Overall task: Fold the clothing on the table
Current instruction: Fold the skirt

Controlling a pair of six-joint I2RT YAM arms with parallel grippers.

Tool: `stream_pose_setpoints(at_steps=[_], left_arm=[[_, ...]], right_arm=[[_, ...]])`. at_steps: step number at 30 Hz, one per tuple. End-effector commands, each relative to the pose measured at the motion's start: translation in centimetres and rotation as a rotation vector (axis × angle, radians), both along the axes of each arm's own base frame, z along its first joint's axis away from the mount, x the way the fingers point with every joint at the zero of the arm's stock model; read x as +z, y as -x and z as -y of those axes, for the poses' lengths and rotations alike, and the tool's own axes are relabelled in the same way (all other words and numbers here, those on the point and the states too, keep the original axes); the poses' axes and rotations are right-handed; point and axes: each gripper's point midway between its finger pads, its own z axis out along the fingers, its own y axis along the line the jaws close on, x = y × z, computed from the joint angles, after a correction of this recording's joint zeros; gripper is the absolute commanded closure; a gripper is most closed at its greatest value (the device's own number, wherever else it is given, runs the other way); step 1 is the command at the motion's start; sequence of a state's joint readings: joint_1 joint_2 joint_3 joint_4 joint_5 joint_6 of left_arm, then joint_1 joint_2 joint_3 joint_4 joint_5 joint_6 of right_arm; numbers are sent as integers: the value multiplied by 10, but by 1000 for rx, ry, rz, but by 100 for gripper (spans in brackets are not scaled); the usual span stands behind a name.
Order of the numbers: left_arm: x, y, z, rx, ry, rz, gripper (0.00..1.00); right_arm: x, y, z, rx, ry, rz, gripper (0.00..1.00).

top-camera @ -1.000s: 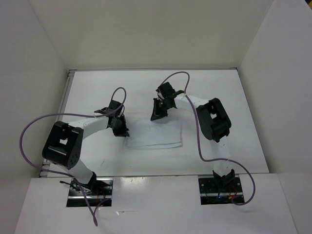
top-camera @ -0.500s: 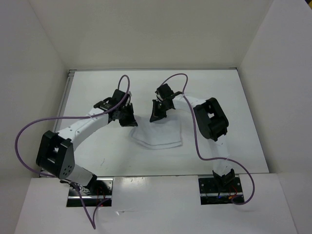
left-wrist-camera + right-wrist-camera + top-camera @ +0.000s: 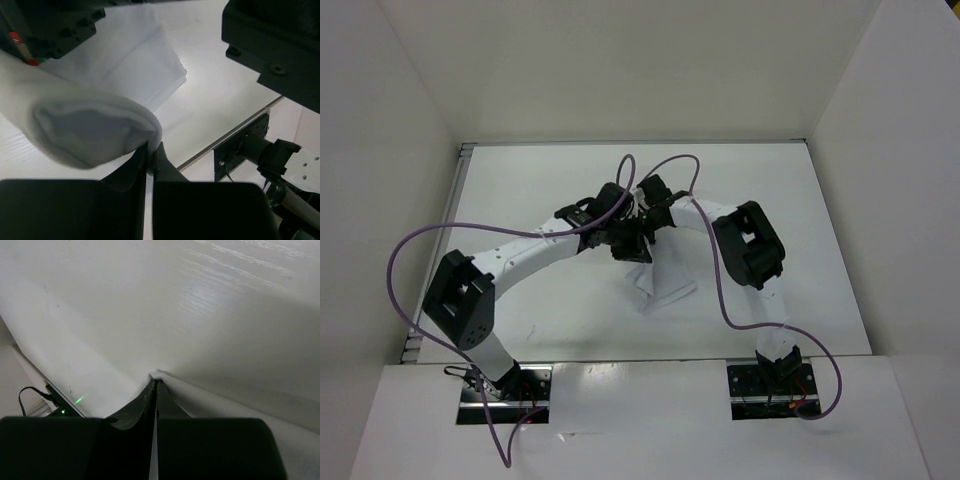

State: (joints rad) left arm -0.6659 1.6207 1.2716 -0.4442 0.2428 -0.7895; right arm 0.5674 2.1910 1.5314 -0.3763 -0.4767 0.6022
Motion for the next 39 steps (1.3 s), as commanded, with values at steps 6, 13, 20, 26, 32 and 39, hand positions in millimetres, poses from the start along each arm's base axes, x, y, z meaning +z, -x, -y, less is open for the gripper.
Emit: stream_pose_setpoints(at_steps=[6,13,20,26,32,39], left_arm=[[11,-2,26,-39,67,19,100],[-10,-6,29,-38,39,-15,100],[-25,-7,28,-31,15,-33,100],[-29,-13,33,-31,16,-32,100],[-39,-19,38,-31,4,-46,100],[-52,-26,48,-42,0,-74,100]], right_arm=[[48,-8,-26,23,-136,86,95],[83,-29,7,-98,-112,177,94],[100,-52,84,-331,135,287,90],[61,-27,148,-458,312,189,88],[25,-6,182,-494,378,93,88],[8,4,183,-480,390,56,88]])
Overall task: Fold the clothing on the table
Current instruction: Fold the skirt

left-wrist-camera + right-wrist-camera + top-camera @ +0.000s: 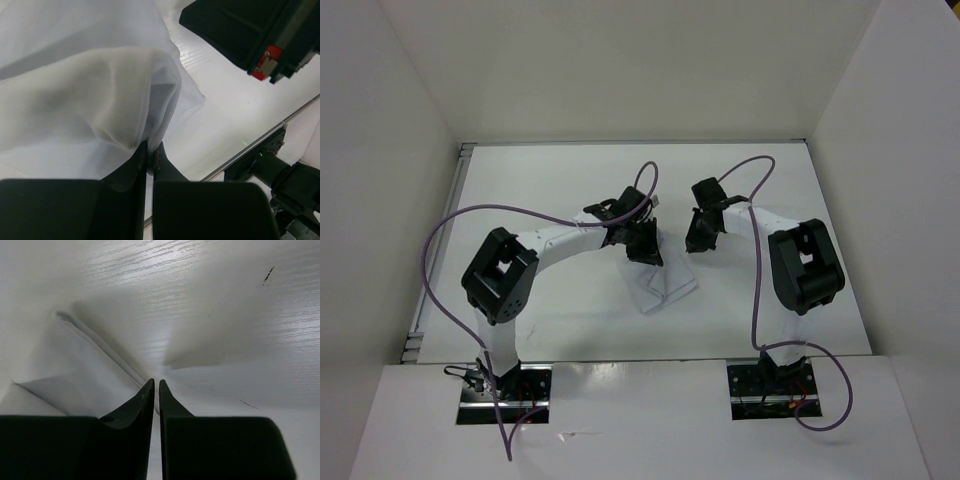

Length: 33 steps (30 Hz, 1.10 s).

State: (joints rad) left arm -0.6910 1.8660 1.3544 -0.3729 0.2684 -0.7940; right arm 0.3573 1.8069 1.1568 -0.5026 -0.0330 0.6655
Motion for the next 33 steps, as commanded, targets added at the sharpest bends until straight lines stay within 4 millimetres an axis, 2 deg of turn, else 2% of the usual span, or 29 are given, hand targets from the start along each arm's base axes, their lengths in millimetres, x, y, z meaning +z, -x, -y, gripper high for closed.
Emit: stream_pose_setpoints(at_steps=[1,2,5,6,11,13,14,17,19,20,22,23,24,25,28,30,32,33], left_arm=[[5,-8,15,-8,40,-1,100],[3,-10,17,-8,39,-2,100],[-1,-14,20,-8,36,-5,100],[-3,-16,22,-8,34,-8,100],[-10,-19,27,0,41,-29,100],[-5,-22,32,-7,57,-23,100],[-10,-22,32,0,53,-37,100],[-2,-29,39,-1,68,-18,100],[-10,-31,38,6,50,-28,100],[-1,-35,41,5,63,-13,98],[-5,-37,43,12,57,-28,96],[-1,-39,45,12,63,-21,92],[4,-41,47,12,72,-11,76],[-1,-45,44,28,69,-23,68],[8,-48,47,34,81,-16,46],[11,-51,48,40,81,-5,45],[11,-52,40,57,70,-7,44],[19,-52,37,63,74,11,44]], right_arm=[[-7,-1,1,-12,7,3,88],[-13,10,-1,2,-14,-31,88],[-15,10,-6,12,-41,-24,88],[-21,18,-5,16,-44,-47,88],[-24,28,-23,57,-113,-61,88],[-25,31,-30,77,-130,-67,88],[-28,36,-32,86,-127,-77,88],[-32,42,-33,84,-141,-97,88],[-34,46,-33,88,-149,-104,88],[-30,46,-36,98,-152,-94,88],[-33,53,-39,111,-156,-108,88],[-32,55,-38,111,-156,-107,88],[-30,58,-38,103,-160,-108,88],[-31,56,-36,98,-150,-104,88],[-30,56,-24,61,-90,-93,89],[-8,47,-17,16,-61,-41,91],[9,41,0,-35,14,16,91],[36,33,4,-76,10,89,91]])
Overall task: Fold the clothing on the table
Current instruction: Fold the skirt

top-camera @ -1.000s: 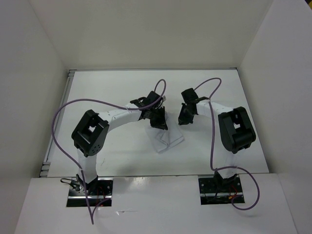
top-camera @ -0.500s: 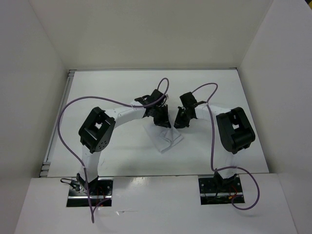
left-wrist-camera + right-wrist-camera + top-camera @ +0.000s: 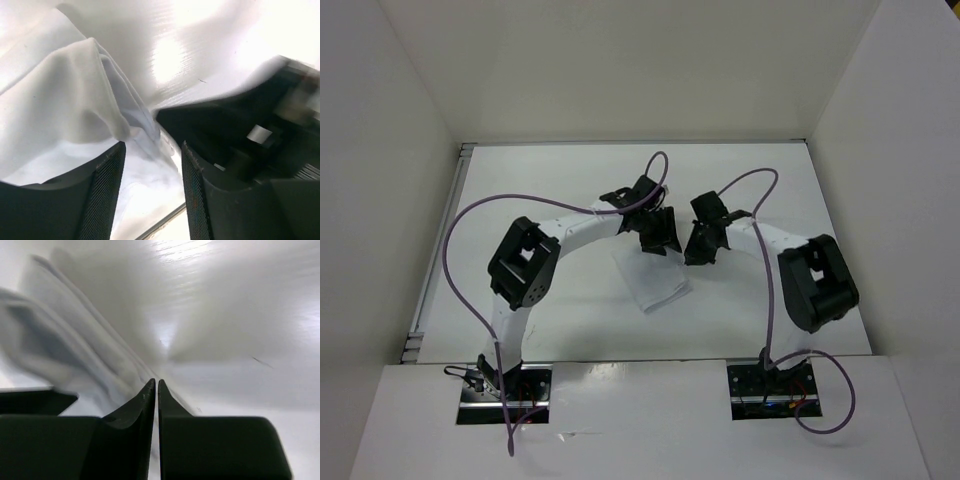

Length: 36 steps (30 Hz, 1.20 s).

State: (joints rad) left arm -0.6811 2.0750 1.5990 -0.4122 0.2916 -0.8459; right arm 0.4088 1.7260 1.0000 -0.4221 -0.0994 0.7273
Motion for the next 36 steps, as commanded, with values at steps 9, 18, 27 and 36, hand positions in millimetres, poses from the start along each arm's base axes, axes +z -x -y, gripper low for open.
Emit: stream_pose_setpoints(at_steps=[9,18,27,36], left_arm=[[63,15,-52,132,-13,180,44],[-6,59,-95,192,-137,80,62],[-33,67,-85,150,-152,25,68],[-40,69,-86,149,-162,15,69]], right_arm=[[117,7,19,-1,42,261,83],[100,19,-47,245,-138,191,82],[44,1,-72,309,-171,40,81],[28,-32,-28,179,-126,43,82]])
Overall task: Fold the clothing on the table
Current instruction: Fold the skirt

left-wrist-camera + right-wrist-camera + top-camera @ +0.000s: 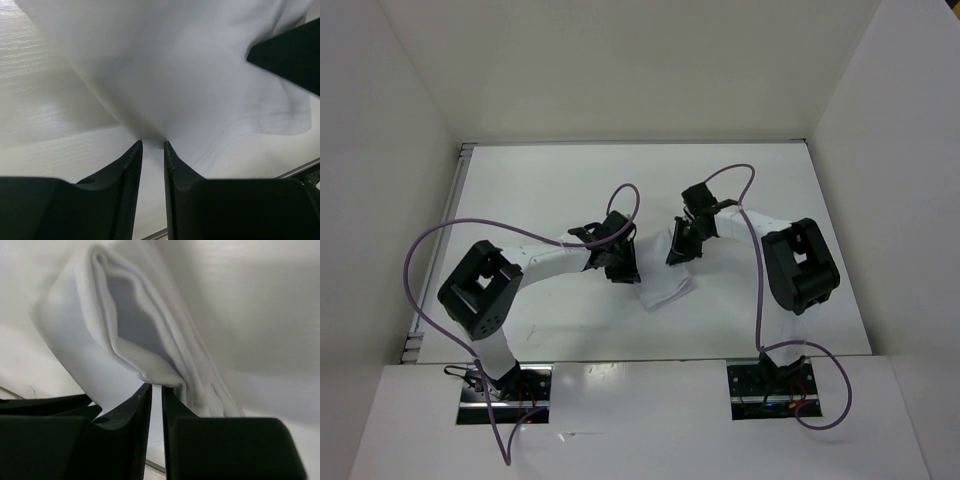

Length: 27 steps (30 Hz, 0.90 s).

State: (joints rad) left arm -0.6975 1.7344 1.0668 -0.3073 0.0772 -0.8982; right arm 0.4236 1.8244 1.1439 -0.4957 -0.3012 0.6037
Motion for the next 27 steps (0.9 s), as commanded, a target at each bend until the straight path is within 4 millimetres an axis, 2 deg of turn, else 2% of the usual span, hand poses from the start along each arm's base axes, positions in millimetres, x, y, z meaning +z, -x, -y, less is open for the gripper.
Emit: stream_pose_setpoints(at_steps=[1,4,5,7,8,10,14,15,17,18,19,21,22,24,25,26,27], left_arm=[[-6,1,4,6,18,-4,69],[-12,5,3,1,11,-25,69],[-11,4,4,1,17,-18,69],[-11,4,4,1,17,-18,71],[-15,7,2,1,10,-26,71],[-15,7,2,1,10,-26,71],[-17,15,5,-12,21,-50,71],[-11,14,6,-12,31,-38,71],[18,8,16,-25,83,22,65],[40,3,23,-32,128,61,57],[52,-1,26,-33,148,83,54],[76,-5,30,-35,184,127,50],[83,-7,29,-35,182,147,49],[99,-14,29,-19,190,188,49],[100,-15,28,-21,177,193,49],[97,-13,26,-21,167,182,49],[103,-17,27,-13,170,200,49]], right_arm=[[16,-35,15,-46,-11,99,82],[15,-48,29,-92,-12,107,82],[6,-49,34,-102,-3,84,82],[1,-54,40,-121,-1,81,82],[4,-59,40,-134,-24,92,82],[0,-54,39,-125,-60,77,82],[5,-57,36,-119,-81,103,82],[4,-55,36,-120,-77,92,82],[0,-52,39,-134,-64,80,82],[-7,-39,34,-122,-79,42,82],[-9,-38,35,-122,-80,43,82],[-18,-21,20,-96,-80,12,82],[-16,-18,11,-82,-97,13,82],[-23,2,-8,-33,-112,-20,82],[-21,5,-16,-28,-128,-24,82],[-24,16,-25,-4,-126,-40,82],[-23,17,-31,3,-132,-36,82]])
